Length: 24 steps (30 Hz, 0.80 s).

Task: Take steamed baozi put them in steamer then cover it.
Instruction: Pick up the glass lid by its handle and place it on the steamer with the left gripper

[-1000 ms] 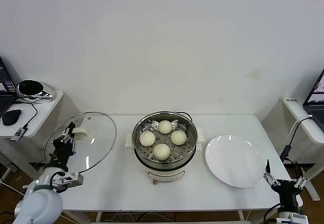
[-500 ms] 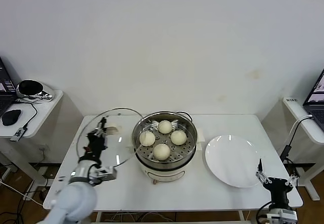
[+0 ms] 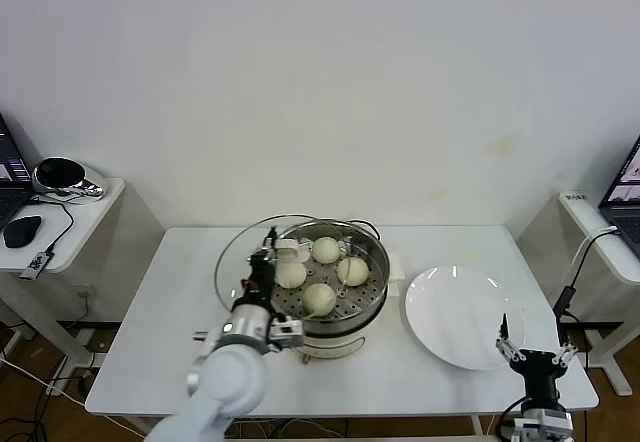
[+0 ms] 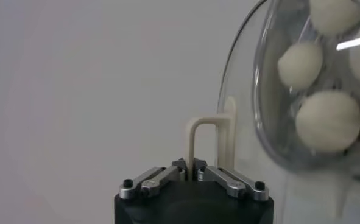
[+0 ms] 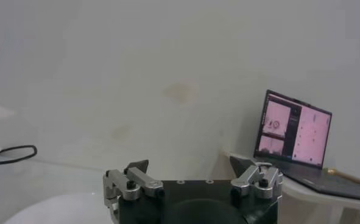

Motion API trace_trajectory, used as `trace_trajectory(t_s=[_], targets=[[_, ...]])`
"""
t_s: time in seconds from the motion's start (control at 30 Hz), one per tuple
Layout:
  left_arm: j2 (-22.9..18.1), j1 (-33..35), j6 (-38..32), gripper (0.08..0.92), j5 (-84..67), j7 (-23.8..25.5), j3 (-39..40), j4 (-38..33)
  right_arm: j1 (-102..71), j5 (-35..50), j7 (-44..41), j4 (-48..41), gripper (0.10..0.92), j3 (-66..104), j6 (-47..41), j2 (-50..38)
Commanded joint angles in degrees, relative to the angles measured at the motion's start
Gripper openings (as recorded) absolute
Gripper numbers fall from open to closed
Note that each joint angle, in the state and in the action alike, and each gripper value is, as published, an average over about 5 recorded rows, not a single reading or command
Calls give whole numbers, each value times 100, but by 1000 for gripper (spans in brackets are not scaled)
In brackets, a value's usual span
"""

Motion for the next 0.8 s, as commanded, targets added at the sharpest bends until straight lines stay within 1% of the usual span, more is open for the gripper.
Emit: trace_trajectory(t_s=[0.03, 0.2, 0.43, 0.8], targets=[[-941, -541, 59, 145, 989, 316, 683, 672, 24, -84, 10, -37, 823, -38, 24, 22], [-1152, -636, -3, 145, 1164, 233, 778, 1016, -5, -62, 1, -53, 823, -17, 75, 0], [-1323, -654, -106, 145, 1324, 98, 754, 1497, -39, 5, -16, -77, 823, 38, 119, -76], [-1352, -708, -199, 145, 1250, -4, 548, 1902, -6, 3, -36, -153, 823, 9, 129, -91]])
